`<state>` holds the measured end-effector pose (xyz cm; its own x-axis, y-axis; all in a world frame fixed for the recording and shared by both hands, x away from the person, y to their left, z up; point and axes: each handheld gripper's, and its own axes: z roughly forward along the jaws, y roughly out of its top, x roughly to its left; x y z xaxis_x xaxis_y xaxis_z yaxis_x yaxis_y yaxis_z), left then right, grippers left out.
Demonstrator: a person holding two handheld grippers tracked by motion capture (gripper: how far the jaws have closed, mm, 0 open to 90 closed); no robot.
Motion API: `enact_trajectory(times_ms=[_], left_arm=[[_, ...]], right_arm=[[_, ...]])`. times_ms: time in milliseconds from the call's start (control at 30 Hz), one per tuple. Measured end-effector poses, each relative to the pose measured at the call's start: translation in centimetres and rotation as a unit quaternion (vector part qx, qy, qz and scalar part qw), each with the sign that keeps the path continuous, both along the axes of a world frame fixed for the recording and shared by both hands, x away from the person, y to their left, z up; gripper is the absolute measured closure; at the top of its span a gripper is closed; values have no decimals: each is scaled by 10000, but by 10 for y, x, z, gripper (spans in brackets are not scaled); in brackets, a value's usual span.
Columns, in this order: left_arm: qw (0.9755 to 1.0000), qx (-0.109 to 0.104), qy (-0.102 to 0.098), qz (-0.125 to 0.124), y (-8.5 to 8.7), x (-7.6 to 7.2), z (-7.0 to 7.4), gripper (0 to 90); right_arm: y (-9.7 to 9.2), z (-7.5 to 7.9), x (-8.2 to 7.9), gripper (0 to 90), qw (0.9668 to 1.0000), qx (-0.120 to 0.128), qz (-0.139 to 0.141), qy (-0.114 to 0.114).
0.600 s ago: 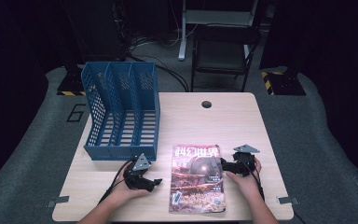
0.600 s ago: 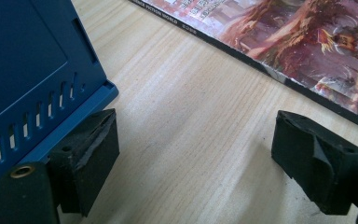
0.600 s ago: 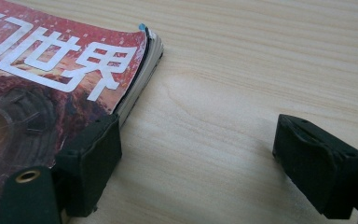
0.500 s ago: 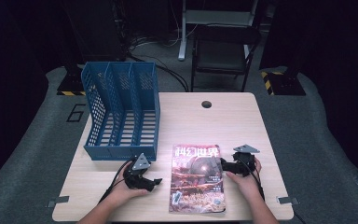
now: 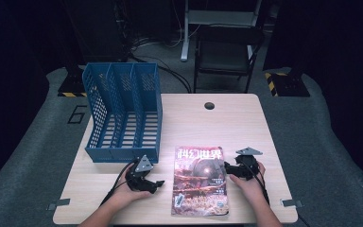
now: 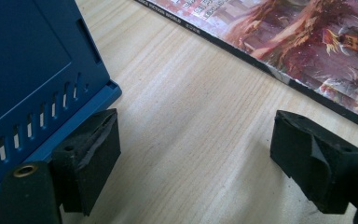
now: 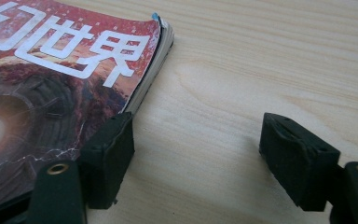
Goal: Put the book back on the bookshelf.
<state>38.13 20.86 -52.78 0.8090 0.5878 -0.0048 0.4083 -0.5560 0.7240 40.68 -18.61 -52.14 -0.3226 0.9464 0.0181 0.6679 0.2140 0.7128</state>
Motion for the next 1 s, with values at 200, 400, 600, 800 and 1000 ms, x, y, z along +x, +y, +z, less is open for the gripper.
enact_trajectory(times_ms=[200,400,600,800,1000], left_arm=[[10000,35,-10,60,0,0,1,179],[9998,-50,134,163,3,1,3,214],[9992,-55,315,259,2,4,9,251],[9984,-161,461,287,-2,4,18,269],[9958,-581,562,428,-7,2,30,286]], right_arm=[[-3,4,2,335,9997,197,-34,137],[-5,12,-1,349,9985,504,-93,178],[1,20,-10,324,9991,414,-25,32],[7,28,-19,326,9986,485,172,-79],[12,32,-25,318,9981,542,269,-86]])
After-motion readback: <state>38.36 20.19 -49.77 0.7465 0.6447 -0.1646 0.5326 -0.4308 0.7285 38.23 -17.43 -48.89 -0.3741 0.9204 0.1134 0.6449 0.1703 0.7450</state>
